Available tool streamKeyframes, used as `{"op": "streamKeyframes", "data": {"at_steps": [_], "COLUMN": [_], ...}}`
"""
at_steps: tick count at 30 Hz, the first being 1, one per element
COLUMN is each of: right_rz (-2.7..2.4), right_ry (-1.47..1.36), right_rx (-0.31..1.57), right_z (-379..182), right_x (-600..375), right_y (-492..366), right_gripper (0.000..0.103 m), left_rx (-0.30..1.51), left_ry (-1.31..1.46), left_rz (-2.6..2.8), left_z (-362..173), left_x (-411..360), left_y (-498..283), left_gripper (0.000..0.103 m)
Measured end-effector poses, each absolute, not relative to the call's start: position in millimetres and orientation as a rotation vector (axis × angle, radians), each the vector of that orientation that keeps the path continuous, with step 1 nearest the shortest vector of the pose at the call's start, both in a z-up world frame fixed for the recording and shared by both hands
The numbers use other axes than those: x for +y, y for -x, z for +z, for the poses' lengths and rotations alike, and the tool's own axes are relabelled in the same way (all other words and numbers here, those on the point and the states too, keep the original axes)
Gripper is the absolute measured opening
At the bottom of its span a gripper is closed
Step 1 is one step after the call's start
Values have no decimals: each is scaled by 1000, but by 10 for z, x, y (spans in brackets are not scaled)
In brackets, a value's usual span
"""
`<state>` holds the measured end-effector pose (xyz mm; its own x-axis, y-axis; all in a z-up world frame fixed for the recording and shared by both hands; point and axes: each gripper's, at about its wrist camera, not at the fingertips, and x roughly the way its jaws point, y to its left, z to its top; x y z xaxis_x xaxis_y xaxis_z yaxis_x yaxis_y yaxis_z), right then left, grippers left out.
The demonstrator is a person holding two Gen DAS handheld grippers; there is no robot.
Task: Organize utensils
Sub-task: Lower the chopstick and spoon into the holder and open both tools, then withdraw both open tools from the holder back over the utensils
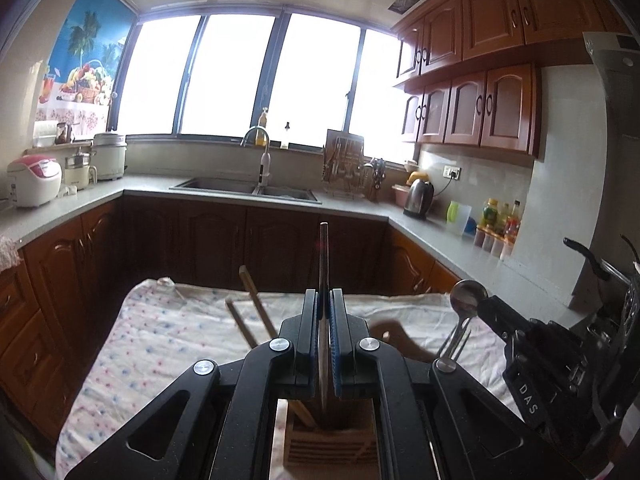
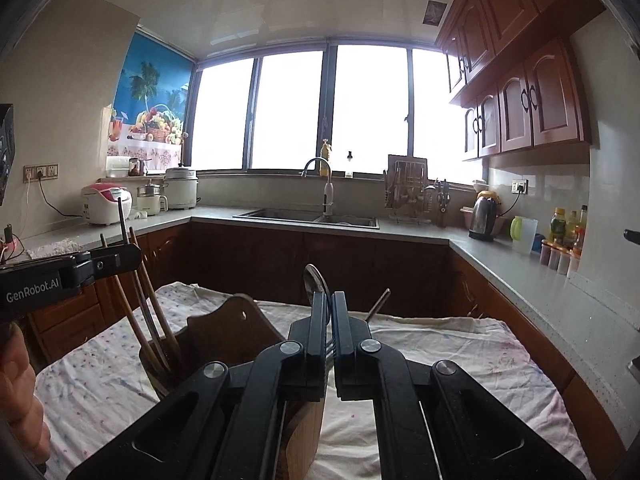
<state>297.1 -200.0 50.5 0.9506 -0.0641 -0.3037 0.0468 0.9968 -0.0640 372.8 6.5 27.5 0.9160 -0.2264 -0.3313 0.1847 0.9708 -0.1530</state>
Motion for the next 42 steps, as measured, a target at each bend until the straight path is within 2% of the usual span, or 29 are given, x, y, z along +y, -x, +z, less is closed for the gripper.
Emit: {"op": "streamKeyframes", "data": {"at_steps": [5,22,26,27,28,29,31,32,33,34,37,39,42], "right_rz": [-37,7,15,20,23,24,25,22,17,13,1,1,1], "right_ry": [38,-36,-84,-102,-122,-138,-173,-194,-212,-234,-289,-321,-361], "right_rx": [374,488,493,492,489,482,468,464,464,464,460,457,465], "right_z": [405,363,378,392,408,425,463,485,500,517,561,582,593], "right_x": [-2033,-2087,-2151,-2175,-2211,-2242,-2316,-2369,-2414,-2471,-2621,-2706,-2790], "right_y": [-2919,-3039,-3004,-2981,-2949,-2912,-2827,-2774,-2729,-2672,-2494,-2348,-2128], "right_gripper": [3,2,8,12,27,48,64,66,68,75,86,90,96], "left_rx": [410,439,455,461,469,470,459,449,440,431,401,393,400], "left_ry": [128,147,152,154,157,160,162,156,152,151,167,181,188], "left_rz": [-207,-228,-230,-230,-234,-239,-244,-242,-242,-241,-227,-211,-207], "left_z": [159,322,355,344,350,362,407,435,456,480,507,510,486], "left_x": [121,516,522,499,493,482,478,465,461,460,500,547,591], "left_y": [-3765,-3664,-3657,-3651,-3638,-3617,-3551,-3500,-3459,-3404,-3221,-3086,-2893], "left_gripper": [3,4,4,5,10,13,25,29,37,49,73,83,86]}}
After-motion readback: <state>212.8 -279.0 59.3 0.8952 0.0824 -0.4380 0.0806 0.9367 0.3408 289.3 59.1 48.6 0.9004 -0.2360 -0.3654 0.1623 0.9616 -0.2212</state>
